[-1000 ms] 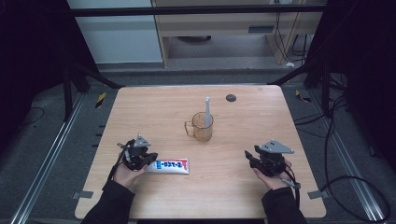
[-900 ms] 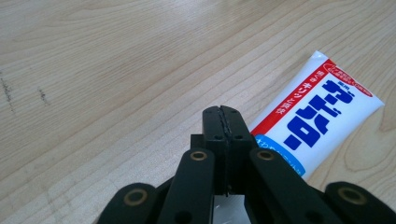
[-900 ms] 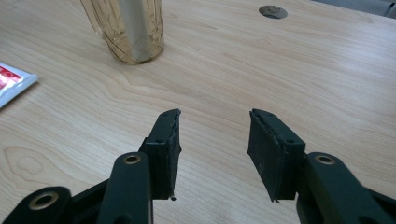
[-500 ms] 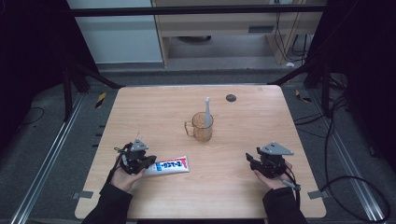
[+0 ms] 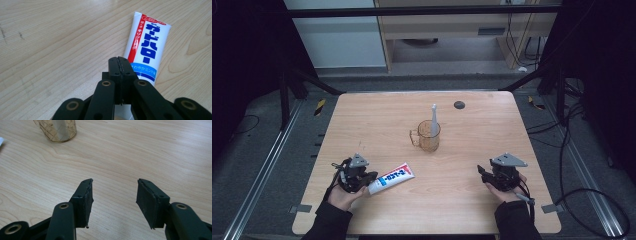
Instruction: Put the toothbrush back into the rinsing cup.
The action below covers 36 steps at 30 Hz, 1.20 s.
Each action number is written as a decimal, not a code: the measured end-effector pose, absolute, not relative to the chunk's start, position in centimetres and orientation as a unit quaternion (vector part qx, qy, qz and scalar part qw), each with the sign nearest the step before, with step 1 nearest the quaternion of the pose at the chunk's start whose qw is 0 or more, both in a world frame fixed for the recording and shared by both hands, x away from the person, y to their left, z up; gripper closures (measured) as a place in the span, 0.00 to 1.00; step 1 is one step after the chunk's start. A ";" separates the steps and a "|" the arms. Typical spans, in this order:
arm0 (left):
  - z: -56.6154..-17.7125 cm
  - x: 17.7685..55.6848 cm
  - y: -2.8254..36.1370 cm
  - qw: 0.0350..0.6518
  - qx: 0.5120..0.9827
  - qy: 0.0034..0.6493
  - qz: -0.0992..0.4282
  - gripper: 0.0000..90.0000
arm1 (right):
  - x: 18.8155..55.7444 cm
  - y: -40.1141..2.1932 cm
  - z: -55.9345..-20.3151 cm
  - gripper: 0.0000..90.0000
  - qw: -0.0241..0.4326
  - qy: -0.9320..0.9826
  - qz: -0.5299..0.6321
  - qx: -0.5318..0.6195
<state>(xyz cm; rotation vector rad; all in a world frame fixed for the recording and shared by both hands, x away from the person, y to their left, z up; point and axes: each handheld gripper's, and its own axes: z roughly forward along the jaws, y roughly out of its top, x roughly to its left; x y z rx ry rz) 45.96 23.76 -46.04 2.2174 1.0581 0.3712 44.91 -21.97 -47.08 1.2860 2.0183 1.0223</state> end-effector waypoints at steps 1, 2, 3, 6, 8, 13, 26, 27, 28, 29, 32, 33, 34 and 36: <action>-46.0 45.9 23.7 0.323 0.844 0.404 0.141 1.00 | 44.9 -22.0 -47.1 0.52 0.265 0.746 0.379 0.478; -46.0 45.8 23.7 0.323 0.844 0.404 0.142 1.00 | 44.9 -22.1 -47.1 0.51 0.268 0.746 0.378 0.478; -46.1 45.7 23.7 0.325 0.843 0.405 0.142 1.00 | 44.9 -22.2 -47.2 0.51 0.268 0.744 0.379 0.480; -46.0 45.4 23.5 0.324 0.844 0.404 0.142 1.00 | 45.0 -22.4 -47.3 0.49 0.268 0.742 0.379 0.484; -46.0 45.2 23.4 0.323 0.846 0.401 0.141 1.00 | 45.1 -22.5 -47.4 0.48 0.268 0.741 0.379 0.486; -46.1 44.9 23.2 0.323 0.849 0.395 0.140 1.00 | 45.1 -22.6 -47.5 0.47 0.270 0.740 0.379 0.486; -45.6 45.1 23.3 0.328 0.843 0.403 0.140 0.99 | 45.2 -23.0 -47.5 0.45 0.272 0.736 0.378 0.491; -45.4 45.2 23.5 0.330 0.841 0.403 0.143 0.98 | 45.3 -23.0 -47.5 0.45 0.273 0.736 0.378 0.491; -45.1 45.2 23.6 0.333 0.839 0.404 0.146 0.97 | 45.3 -23.0 -47.5 0.45 0.272 0.736 0.378 0.491; -44.9 45.3 23.7 0.336 0.837 0.407 0.147 0.96 | 45.3 -23.0 -47.5 0.45 0.272 0.735 0.378 0.493; -44.2 45.6 23.7 0.340 0.833 0.410 0.151 0.93 | 45.3 -23.1 -47.5 0.44 0.270 0.733 0.380 0.494; -44.0 45.6 23.7 0.342 0.832 0.409 0.151 0.91 | 45.3 -23.1 -47.5 0.44 0.272 0.734 0.380 0.493; -43.8 45.7 23.6 0.343 0.832 0.409 0.151 0.90 | 45.3 -23.1 -47.5 0.44 0.271 0.734 0.381 0.493; -43.5 45.9 23.4 0.346 0.832 0.407 0.150 0.86 | 45.3 -23.1 -47.5 0.43 0.272 0.735 0.379 0.493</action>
